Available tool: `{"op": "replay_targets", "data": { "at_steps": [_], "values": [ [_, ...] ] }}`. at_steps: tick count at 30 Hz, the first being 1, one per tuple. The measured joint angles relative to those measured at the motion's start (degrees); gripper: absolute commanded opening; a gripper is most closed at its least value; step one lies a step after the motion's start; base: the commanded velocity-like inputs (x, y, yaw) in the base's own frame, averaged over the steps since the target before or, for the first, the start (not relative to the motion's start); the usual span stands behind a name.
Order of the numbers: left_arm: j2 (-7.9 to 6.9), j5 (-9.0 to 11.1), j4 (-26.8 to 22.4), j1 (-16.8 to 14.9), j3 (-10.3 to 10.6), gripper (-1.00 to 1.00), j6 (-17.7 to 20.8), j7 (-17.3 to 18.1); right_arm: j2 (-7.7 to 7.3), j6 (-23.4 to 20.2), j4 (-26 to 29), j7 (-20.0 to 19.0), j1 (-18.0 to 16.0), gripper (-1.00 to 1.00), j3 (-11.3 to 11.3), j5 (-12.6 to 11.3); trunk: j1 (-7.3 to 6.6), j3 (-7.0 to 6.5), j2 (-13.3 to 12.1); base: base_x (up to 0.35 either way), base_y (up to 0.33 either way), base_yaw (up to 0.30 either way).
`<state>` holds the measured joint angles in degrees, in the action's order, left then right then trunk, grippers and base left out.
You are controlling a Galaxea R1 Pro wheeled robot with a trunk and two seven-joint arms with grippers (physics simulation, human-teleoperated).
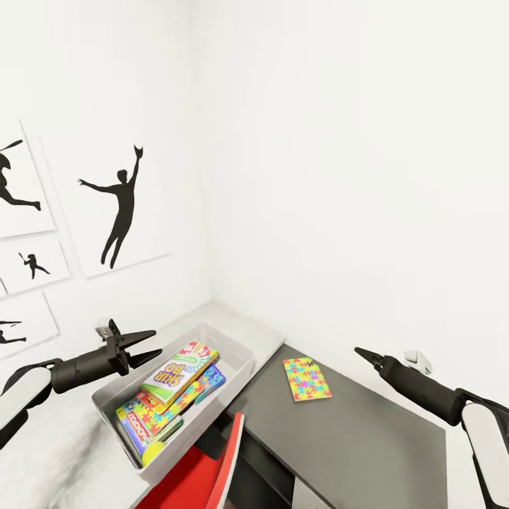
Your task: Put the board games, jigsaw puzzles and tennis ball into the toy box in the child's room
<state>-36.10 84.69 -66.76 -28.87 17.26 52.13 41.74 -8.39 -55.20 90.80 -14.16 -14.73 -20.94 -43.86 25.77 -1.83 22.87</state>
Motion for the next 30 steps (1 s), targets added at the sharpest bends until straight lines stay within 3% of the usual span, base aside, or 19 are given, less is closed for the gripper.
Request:
{"op": "replay_targets", "data": {
  "at_steps": [10,21,30],
  "values": [
    [0.03,-0.05,0.01,0.01,0.00,1.00,-0.07,0.01,0.03,0.06,-0.01,-0.01,0.00,1.00,0.02,-0.02,0.00,0.00,0.00,-0.051,-0.097,-0.044],
    [0.03,-0.05,0.01,0.00,0.00,1.00,-0.07,0.01,0.03,0.08,-0.11,-0.01,0.00,1.00,0.03,0.01,0.00,0.00,0.00,-0.081,-0.202,-0.259],
    [0.02,-0.06,0.00,0.00,0.00,1.00,-0.07,0.00,0.03,0.09,-0.26,-0.02,0.00,1.00,0.02,-0.01,-0.01,0.00,0.00,-0.005,-0.041,-0.279]
  ]
}}
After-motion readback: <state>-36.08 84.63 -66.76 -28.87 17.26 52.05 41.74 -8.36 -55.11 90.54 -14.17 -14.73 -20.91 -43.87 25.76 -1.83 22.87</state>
